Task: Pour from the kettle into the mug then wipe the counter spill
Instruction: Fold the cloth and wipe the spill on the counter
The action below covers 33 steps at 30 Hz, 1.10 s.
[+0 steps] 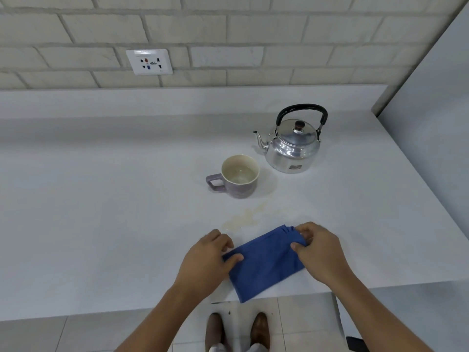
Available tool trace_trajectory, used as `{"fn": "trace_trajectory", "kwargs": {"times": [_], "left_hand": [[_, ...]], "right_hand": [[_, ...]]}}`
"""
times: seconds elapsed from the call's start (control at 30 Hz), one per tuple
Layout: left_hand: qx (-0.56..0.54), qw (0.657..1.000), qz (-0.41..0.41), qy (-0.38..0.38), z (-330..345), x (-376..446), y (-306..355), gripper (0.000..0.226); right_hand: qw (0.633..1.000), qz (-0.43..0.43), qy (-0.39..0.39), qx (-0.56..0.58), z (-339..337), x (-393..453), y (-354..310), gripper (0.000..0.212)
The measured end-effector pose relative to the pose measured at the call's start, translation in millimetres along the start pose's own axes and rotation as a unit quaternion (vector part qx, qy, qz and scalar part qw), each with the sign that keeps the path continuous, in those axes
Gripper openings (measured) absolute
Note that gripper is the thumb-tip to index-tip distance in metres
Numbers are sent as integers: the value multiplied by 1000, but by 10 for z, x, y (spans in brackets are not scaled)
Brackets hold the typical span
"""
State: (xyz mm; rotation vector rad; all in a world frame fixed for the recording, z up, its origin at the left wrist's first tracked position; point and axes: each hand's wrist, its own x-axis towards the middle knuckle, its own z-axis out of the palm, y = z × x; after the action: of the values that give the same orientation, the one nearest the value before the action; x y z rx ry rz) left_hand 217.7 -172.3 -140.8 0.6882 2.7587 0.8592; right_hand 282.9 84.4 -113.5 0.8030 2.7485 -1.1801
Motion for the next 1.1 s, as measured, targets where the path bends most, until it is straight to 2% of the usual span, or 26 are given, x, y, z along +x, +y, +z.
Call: {"fn": "trace_trajectory", "kwargs": {"times": [0.07, 0.13, 0.2, 0.3, 0.4, 0.5, 0.67, 0.8, 0.9, 1.0, 1.1], "left_hand": [[16, 999, 37, 29, -67, -7, -144, 20], [53, 995, 59, 59, -147, -22, -334, 22], [82, 992, 61, 75, -218, -45, -534, 32], [88, 994, 26, 64, -279, -86, -745, 51], [108, 993, 3, 45, -242, -134, -865, 62], [142, 989, -7, 33, -158, -160, -923, 65], [158, 987, -13, 38, -110, -160, -925, 64], [164, 986, -16, 41, -106, -162, -919, 63], [164, 986, -17, 41, -98, -166, -918, 63], [167, 985, -16, 43, -102, -154, -916, 63], [166, 985, -14, 42, -105, -151, -919, 63]], "right_hand": [[992, -56, 66, -89, 40, -64, -35, 27], [979, -91, 101, -151, 126, -205, -132, 26], [972, -81, 83, -204, 267, -382, -238, 33], [948, -52, 38, -312, 535, -532, -354, 62], [935, -29, 17, -352, 742, -602, -407, 82], [939, -40, 11, -342, 790, -685, -331, 81], [970, -29, -4, -240, 530, -542, 91, 81], [982, 7, 37, -184, 261, -115, 341, 75], [983, 3, 60, -174, 256, 267, 247, 64], [985, -42, 40, -164, 405, 556, 21, 64], [964, -126, 14, -232, 603, 615, -101, 65]]}}
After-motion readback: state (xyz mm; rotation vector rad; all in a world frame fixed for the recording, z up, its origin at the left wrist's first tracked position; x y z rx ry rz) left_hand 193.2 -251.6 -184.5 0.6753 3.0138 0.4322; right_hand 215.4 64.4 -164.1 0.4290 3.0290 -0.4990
